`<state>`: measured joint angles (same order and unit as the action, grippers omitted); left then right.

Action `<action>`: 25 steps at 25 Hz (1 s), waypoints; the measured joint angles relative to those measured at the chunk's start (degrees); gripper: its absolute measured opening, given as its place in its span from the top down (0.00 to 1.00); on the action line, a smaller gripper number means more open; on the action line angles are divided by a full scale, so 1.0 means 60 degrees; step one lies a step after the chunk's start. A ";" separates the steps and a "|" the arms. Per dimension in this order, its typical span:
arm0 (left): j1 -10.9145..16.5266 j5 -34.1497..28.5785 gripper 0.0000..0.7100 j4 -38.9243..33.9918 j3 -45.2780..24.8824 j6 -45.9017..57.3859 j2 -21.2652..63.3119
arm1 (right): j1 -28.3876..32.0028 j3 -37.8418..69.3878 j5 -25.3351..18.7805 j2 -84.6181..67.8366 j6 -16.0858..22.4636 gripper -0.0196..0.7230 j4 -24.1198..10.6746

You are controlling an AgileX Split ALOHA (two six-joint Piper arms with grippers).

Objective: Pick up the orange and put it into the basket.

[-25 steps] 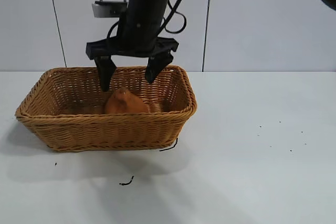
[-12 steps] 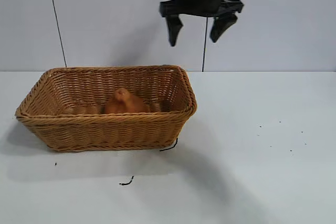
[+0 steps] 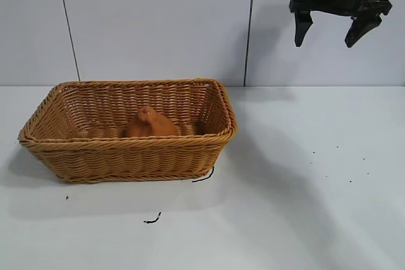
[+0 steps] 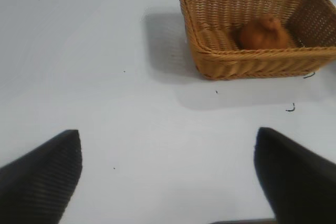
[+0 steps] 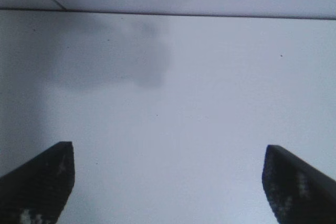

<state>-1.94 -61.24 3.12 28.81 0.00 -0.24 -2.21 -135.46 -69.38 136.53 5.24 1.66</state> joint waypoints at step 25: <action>0.0000 0.0000 0.10 0.0000 0.0000 0.0000 0.0000 | 0.0000 1.4194 0.0093 -1.3031 -0.0464 0.04 -0.0276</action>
<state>-1.94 -61.24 3.12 28.81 0.00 -0.24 -2.21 -50.30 -68.82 58.34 2.45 0.00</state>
